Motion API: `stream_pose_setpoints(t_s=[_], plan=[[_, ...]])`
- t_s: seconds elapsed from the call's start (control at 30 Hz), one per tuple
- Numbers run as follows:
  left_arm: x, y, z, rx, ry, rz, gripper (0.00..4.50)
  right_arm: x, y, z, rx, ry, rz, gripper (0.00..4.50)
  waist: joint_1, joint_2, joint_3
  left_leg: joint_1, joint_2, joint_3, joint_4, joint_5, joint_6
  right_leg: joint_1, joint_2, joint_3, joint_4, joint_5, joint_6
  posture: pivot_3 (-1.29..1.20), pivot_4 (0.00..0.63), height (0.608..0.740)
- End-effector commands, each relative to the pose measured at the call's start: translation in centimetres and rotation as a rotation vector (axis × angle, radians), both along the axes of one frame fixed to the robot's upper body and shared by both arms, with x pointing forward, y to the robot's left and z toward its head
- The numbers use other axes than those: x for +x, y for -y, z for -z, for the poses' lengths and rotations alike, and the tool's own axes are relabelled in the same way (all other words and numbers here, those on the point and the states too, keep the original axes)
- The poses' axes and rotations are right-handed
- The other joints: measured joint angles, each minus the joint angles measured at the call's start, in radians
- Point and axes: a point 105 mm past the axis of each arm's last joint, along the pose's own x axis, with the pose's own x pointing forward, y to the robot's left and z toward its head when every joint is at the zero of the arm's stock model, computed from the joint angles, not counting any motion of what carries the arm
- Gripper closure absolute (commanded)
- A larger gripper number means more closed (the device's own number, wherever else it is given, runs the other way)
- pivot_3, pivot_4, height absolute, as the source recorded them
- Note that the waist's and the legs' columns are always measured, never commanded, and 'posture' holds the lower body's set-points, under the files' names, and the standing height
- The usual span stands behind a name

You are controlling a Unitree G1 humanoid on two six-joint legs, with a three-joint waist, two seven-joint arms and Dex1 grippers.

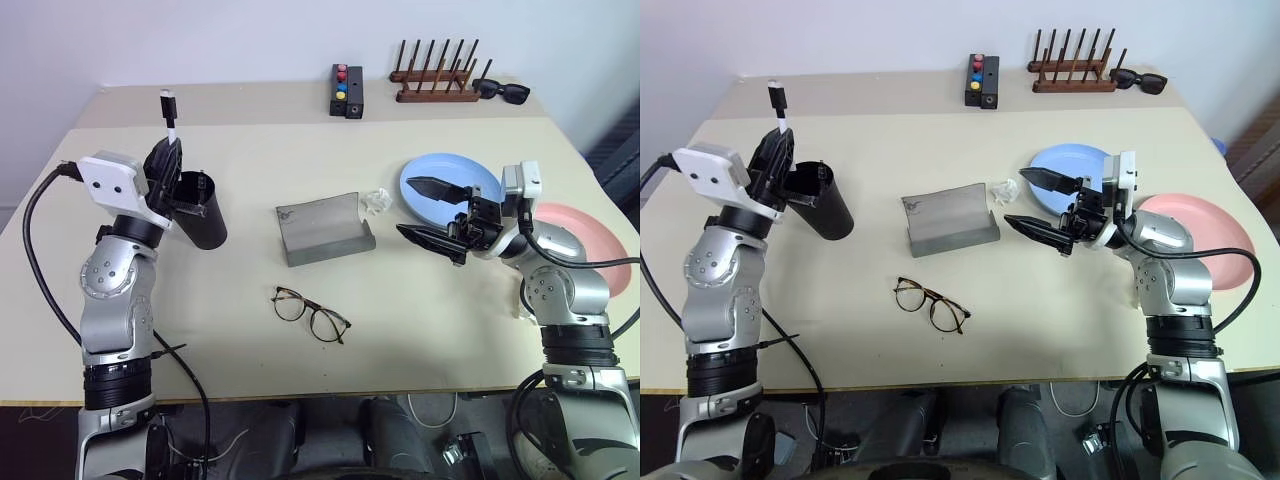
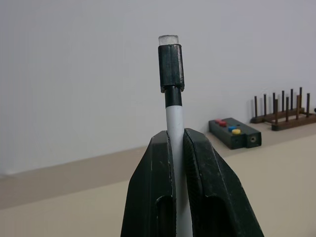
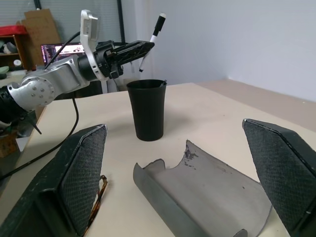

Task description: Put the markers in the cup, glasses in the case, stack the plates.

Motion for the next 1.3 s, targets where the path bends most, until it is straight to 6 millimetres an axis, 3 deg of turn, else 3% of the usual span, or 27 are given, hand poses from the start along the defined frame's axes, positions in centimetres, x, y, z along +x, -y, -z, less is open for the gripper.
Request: stream_pose_setpoints(t_s=[0.03, 0.7, 0.83, 1.0, 1.03, 1.3], plan=[[-0.5, -0.4, -0.7, 0.036, 0.053, -0.032, 4.42, -0.2, 0.2, -1.6, 0.0, 0.066, -0.001, 0.0, 0.0, 0.0, 0.0, 0.0, 0.0, 0.0, 0.0, 0.0, 0.0, 0.0, 0.0, 0.0, 0.0, 0.0, 0.0, 0.0, 0.15, 0.74], [-0.2, -0.3, 0.2, 0.058, 0.041, -0.052, 4.42, -0.1, 0.3, -1.7, -0.007, 0.071, 0.009, 0.0, 0.001, 0.0, 0.0, 0.0, 0.0, 0.0, 0.0, 0.0, 0.0, 0.0, 0.0, 0.0, 0.0, 0.0, 0.0, 0.0, 0.15, 0.74], [-0.1, -0.1, 0.5, 0.064, 0.032, -0.045, 2.86, -0.1, 0.3, -1.7, -0.008, 0.071, 0.01, 0.0, 0.001, 0.0, 0.0, 0.0, 0.0, 0.0, 0.0, 0.0, 0.0, 0.0, 0.0, 0.0, 0.0, 0.0, 0.0, 0.0, 0.15, 0.74], [0.0, -0.1, 0.5, 0.064, 0.028, -0.039, 0.21, -0.1, 0.3, -1.7, -0.01, 0.071, 0.014, 0.0, 0.0, 0.0, 0.0, 0.0, 0.0, 0.0, 0.0, 0.0, 0.0, 0.0, 0.0, 0.0, 0.0, 0.0, 0.0, 0.0, 0.15, 0.74], [-0.1, 0.0, 0.4, 0.063, 0.029, -0.037, 0.01, -0.1, 0.3, -1.7, -0.01, 0.071, 0.015, 0.0, 0.0, 0.0, 0.0, 0.0, 0.0, 0.0, 0.0, 0.0, 0.0, 0.0, 0.0, 0.0, 0.0, 0.0, 0.0, 0.0, 0.15, 0.74], [-0.7, -0.6, -1.4, 0.019, 0.059, -0.037, 0.01, 0.1, 0.4, -1.6, -0.008, 0.067, 0.03, 0.0, 0.0, 0.0, 0.0, 0.0, 0.0, 0.0, 0.0, 0.0, 0.0, 0.0, 0.0, 0.0, 0.0, 0.0, 0.0, 0.0, 0.15, 0.74]])
